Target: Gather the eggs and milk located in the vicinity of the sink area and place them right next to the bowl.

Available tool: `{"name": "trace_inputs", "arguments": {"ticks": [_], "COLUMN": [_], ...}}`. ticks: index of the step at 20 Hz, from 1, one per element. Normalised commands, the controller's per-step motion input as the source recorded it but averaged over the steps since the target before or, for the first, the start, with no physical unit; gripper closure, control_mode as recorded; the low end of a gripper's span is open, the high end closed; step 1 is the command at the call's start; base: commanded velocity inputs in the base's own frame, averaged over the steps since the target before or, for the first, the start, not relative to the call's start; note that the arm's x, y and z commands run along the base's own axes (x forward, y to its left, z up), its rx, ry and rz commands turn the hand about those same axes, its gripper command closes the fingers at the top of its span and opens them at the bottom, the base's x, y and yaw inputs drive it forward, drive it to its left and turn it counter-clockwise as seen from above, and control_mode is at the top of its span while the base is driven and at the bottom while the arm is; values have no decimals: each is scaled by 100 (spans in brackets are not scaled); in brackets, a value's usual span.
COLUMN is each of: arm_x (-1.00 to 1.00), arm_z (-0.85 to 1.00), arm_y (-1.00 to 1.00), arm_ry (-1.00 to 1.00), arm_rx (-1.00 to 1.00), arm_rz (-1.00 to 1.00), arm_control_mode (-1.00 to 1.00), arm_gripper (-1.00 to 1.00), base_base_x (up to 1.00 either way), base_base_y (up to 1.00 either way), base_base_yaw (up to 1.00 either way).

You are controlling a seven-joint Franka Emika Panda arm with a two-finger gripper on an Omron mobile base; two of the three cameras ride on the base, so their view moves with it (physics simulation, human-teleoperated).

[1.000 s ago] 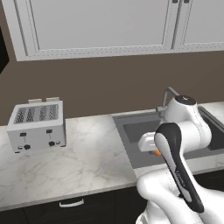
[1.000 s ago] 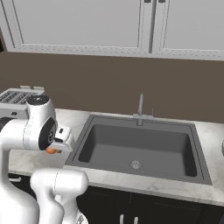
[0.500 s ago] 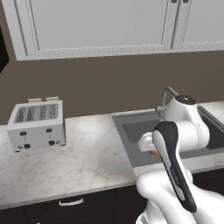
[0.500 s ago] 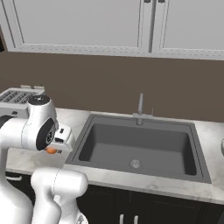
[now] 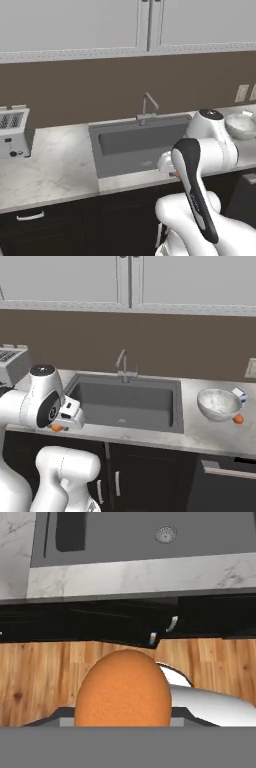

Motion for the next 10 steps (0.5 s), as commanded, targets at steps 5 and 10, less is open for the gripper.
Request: {"name": "trace_inputs", "arguments": {"ticks": [5,10], "arm_x": [0,0], "arm_z": [0,0], "arm_y": [0,0], "arm_ry": [0,0], "arm_rx": [0,0], "arm_rz": [0,0], "arm_control_mode": [100,100], "arm_gripper": [100,100], "base_base_x": [26,16], "base_base_y": [-100,-100], "base_base_yaw": [0,0]}}
